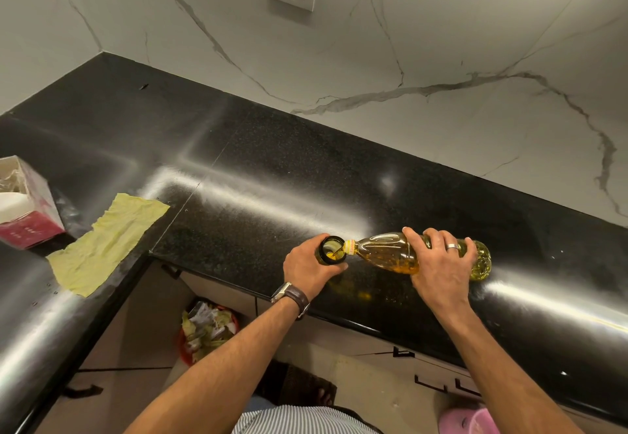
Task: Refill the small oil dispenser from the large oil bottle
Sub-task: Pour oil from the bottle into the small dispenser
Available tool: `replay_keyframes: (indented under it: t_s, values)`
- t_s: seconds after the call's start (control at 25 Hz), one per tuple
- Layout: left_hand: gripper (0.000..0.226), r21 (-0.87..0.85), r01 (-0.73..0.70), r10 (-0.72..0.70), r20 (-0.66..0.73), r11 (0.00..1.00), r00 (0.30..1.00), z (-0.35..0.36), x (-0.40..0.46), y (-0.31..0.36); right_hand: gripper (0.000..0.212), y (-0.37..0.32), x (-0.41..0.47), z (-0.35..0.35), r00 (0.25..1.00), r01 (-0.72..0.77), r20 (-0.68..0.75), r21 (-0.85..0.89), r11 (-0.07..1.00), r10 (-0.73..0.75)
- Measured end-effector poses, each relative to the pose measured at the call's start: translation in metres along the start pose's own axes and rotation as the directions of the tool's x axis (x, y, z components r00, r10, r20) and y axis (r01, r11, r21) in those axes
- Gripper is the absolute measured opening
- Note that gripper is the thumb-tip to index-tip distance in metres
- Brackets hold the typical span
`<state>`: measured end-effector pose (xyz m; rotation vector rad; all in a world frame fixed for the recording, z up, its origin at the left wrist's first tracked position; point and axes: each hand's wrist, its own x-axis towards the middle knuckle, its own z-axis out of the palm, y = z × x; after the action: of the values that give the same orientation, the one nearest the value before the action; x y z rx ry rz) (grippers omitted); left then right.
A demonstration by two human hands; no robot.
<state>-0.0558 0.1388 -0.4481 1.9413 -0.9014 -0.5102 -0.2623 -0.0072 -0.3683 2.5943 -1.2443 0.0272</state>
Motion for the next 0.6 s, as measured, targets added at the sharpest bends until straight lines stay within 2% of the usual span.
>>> replay_keyframes:
  t_s: [0.6]
  values:
    - [0.061, -0.005, 0.010, -0.010, 0.002, 1.000, 1.000, -0.0002, -0.0001, 0.0002, 0.090, -0.0005, -0.0002, -0.0011, 1.000, -0.004, -0.004, -0.012, 1.000, 0.004]
